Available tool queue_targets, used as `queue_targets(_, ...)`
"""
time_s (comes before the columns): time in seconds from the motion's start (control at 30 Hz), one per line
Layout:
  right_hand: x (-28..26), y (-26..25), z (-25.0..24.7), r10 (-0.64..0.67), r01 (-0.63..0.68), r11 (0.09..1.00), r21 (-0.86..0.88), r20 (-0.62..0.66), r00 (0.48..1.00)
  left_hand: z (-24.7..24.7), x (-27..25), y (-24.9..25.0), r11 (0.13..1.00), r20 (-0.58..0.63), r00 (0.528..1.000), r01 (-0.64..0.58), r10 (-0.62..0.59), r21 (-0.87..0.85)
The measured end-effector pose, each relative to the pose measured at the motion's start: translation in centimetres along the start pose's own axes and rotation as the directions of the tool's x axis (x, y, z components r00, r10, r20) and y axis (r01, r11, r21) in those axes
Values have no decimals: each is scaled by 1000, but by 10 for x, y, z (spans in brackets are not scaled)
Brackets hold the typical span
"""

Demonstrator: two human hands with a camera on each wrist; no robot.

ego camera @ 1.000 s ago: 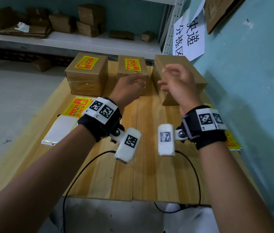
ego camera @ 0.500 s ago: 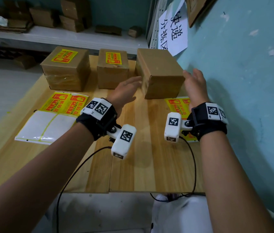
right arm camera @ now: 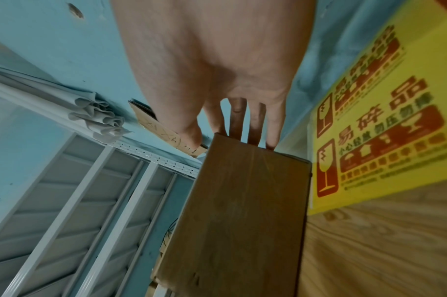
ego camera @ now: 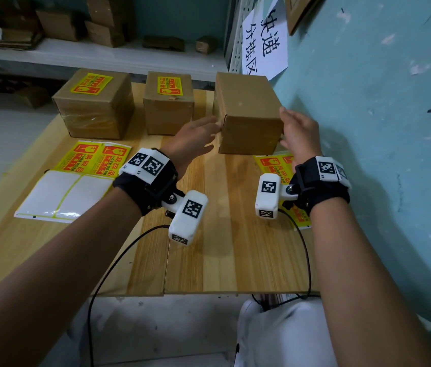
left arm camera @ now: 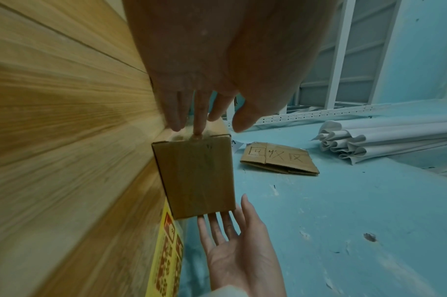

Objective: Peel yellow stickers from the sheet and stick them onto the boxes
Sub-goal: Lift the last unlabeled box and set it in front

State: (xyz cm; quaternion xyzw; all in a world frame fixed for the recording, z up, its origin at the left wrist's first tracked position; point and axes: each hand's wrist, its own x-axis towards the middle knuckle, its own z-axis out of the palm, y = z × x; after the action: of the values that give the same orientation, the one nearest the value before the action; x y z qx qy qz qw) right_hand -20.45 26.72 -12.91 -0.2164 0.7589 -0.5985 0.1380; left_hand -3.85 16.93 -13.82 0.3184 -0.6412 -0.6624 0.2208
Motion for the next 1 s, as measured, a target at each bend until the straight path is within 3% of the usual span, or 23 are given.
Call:
queue_targets(0.27,0,1,1,-1,1,999,-32,-6,1000,1,1,-1,1000,21,1000,3,-3,20)
queue_targets(0.5,-2,-9,-1,-50,50,997,52,-12,999,-1,-3,6,999,37,999,-33,34,-23)
queue_targets(0.7,-18,-40,-9,-142,135,970,204,15,990,-3,-14,29,987,-68,989,-140,135,-78)
queue_targets(0.9,-44,-53,-3,-196,152,964,217,199,960,-18,-27,47,975,-155,965,-221,214,-27)
queue_targets(1.0,-52,-53,8,-203,148,949,279,179,963,-29,-33,46,973,-167,965,-216,201,-82)
